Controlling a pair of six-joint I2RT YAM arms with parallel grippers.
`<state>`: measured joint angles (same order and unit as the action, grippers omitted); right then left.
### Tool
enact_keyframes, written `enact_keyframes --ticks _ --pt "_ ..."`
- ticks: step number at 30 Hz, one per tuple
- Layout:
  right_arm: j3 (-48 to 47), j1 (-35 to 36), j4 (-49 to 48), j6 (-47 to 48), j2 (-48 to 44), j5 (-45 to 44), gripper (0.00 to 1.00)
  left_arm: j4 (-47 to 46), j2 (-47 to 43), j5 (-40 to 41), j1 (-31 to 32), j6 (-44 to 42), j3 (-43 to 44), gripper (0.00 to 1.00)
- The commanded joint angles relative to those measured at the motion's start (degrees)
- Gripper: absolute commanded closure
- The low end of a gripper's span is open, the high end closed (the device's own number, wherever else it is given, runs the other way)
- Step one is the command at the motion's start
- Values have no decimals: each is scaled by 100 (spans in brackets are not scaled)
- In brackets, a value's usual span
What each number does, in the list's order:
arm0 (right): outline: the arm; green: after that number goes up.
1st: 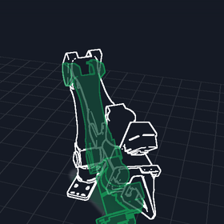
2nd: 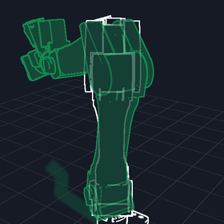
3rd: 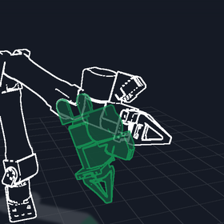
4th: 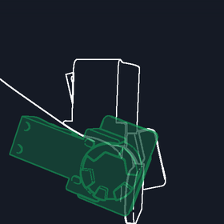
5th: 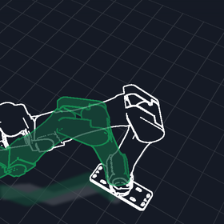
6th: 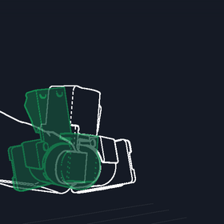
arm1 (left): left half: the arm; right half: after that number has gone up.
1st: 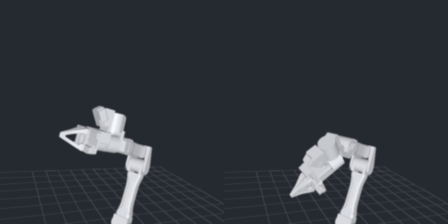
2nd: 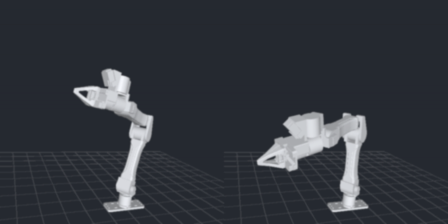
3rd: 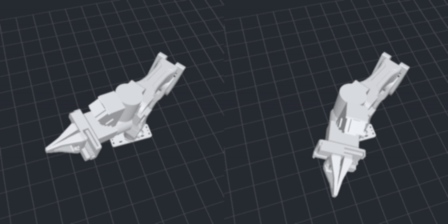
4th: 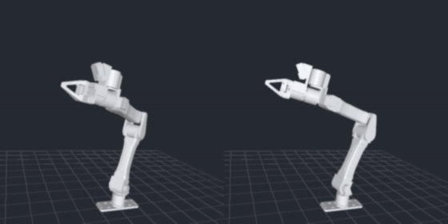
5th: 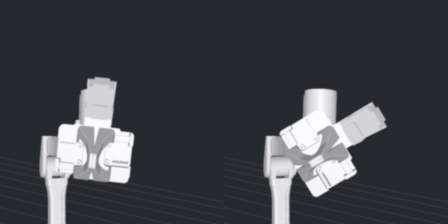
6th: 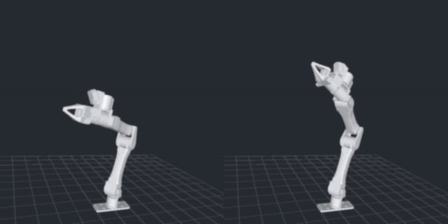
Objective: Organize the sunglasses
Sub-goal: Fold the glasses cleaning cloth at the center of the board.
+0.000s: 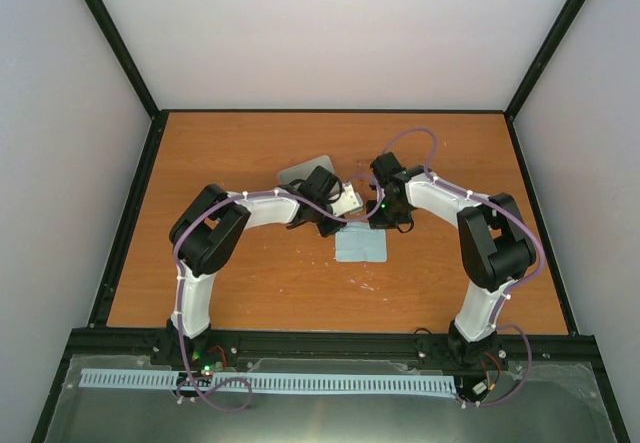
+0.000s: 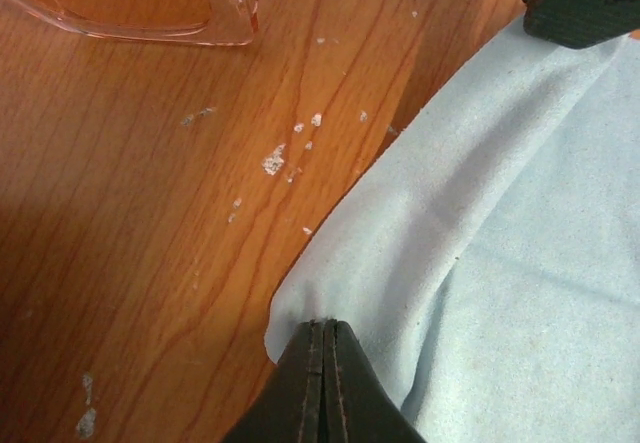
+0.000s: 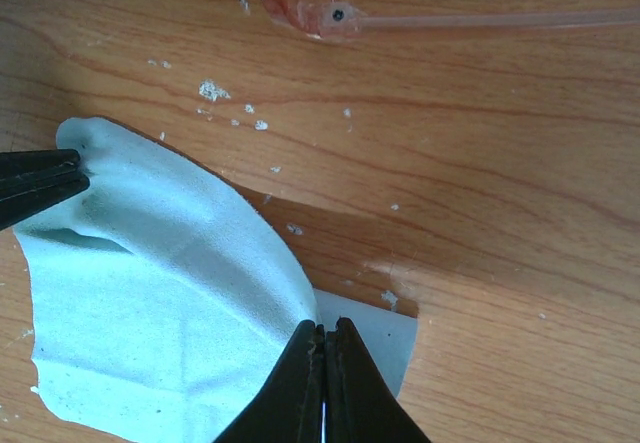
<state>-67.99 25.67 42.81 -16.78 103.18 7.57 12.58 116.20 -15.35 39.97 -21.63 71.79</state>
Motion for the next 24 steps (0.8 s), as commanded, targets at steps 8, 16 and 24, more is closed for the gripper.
enact_keyframes --ticks 8,16,24 --pt "44 -1 -189 -53 -198 38 97 -138 -537 57 -33 120 -34 100" --pt "9 -1 -272 -63 -253 41 97 -203 -821 95 -37 212 -70 100" --pt "188 -1 -361 -4 -440 212 97 -291 -970 112 -35 70 -599 100"
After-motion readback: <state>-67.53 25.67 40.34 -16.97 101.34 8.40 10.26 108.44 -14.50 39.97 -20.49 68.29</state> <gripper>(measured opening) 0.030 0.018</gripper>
